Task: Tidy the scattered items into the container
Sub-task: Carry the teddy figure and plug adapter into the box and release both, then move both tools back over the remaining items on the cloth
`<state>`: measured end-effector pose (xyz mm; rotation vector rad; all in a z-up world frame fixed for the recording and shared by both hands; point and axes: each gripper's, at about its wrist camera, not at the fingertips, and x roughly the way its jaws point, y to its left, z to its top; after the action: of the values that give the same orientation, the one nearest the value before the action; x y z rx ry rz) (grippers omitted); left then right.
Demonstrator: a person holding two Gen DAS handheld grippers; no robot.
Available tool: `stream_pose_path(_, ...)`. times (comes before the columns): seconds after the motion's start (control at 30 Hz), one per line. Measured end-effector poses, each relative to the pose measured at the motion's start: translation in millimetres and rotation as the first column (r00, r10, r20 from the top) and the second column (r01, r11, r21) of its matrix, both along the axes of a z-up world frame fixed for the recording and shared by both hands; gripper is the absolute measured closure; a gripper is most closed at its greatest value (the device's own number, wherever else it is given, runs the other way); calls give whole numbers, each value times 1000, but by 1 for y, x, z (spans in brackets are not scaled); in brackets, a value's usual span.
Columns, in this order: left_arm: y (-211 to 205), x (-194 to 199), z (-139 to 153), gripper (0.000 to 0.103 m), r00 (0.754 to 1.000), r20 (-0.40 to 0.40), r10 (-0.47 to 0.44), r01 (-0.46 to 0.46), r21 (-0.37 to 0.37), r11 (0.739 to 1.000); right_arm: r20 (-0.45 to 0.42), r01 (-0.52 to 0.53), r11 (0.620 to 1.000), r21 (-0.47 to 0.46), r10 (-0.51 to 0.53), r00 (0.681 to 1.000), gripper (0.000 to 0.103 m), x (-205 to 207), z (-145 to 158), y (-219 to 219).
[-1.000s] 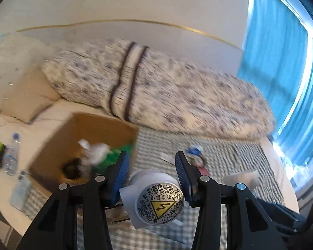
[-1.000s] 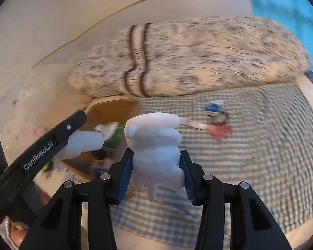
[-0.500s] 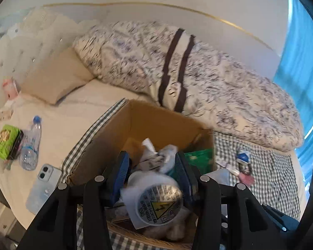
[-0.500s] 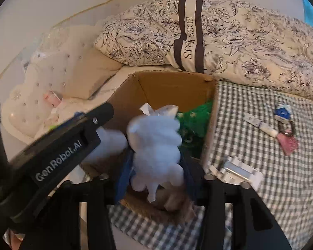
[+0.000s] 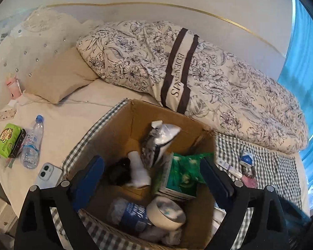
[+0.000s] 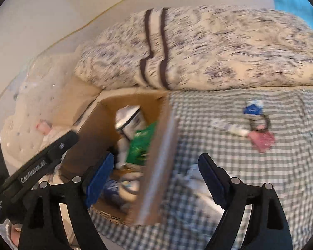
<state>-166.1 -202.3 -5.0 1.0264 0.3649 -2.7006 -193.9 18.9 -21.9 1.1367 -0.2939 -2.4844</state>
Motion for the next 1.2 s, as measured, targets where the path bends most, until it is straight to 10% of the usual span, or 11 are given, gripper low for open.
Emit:
stream_pose_path(0.4,110,50,9,0,992,-22,-123,123,-35,992,-57,247,969,24,-245,968,20,66,23,159)
stream_pose_path(0.73,188,60,-48,0,976,112,-187,186,19,982,-34,290,957,14,-290,957,20,116,2,218)
stream_pose_path(1.2,212,1,-141,0,949,242,-203,167,161,973,35,301,954,-4,-300,953,20,79,-56,259)
